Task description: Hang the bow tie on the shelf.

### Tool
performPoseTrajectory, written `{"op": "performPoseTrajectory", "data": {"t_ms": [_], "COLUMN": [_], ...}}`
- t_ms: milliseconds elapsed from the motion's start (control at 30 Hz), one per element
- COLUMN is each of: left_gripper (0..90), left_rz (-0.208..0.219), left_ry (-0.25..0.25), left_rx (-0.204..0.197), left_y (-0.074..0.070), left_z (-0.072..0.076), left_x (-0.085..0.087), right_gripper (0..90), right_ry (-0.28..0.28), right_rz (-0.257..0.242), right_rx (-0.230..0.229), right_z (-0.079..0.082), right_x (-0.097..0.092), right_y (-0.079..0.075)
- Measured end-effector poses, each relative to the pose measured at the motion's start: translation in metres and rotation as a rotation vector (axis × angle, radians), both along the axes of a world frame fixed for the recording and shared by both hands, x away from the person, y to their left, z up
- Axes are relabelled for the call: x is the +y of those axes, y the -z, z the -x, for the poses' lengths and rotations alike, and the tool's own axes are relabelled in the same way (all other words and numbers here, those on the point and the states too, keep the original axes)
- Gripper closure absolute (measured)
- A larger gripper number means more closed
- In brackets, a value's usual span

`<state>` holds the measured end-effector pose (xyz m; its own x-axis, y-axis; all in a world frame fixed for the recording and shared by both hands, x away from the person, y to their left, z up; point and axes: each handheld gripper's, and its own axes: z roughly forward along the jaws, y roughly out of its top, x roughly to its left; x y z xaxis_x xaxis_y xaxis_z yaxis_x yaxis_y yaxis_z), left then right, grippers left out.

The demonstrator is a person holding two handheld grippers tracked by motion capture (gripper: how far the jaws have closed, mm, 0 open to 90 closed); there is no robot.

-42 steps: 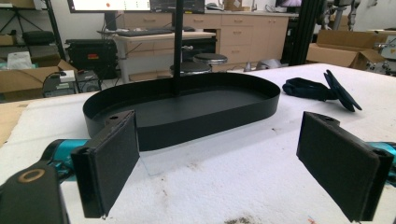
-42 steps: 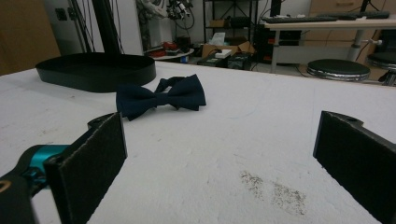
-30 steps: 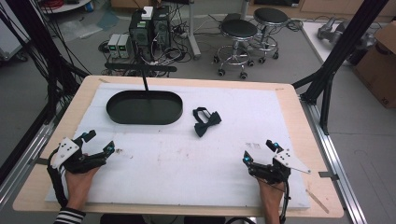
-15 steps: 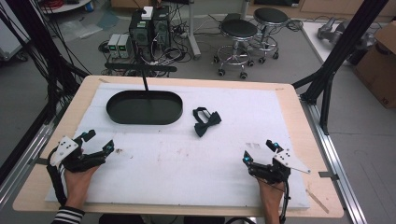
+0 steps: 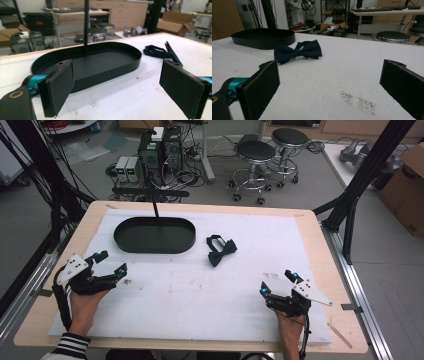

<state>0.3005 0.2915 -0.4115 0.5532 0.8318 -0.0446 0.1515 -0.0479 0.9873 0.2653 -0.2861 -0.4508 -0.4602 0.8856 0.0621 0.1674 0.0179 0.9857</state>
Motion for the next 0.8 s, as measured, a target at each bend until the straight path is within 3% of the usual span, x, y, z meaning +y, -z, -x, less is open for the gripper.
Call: {"op": "performPoseTrajectory", "data": {"t_ms": [333, 800], "left_gripper": [12.8, 12.8], "left_rz": [-0.015, -0.046], "left_ry": [0.116, 0.211], "left_rx": [0.063, 0.159], "left_y": [-0.025, -0.033], "left_z": [-0.023, -0.05], "left_x": [-0.028, -0.069], "right_gripper": [1.7, 1.6], "right_ry": [0.0, -0.001], "right_rz": [0.002, -0.002], "right_rx": [0.0, 0.0], "right_z": [0.0, 0.0], "right_x": [0.0, 0.0], "right_y": [0.0, 0.0]}}
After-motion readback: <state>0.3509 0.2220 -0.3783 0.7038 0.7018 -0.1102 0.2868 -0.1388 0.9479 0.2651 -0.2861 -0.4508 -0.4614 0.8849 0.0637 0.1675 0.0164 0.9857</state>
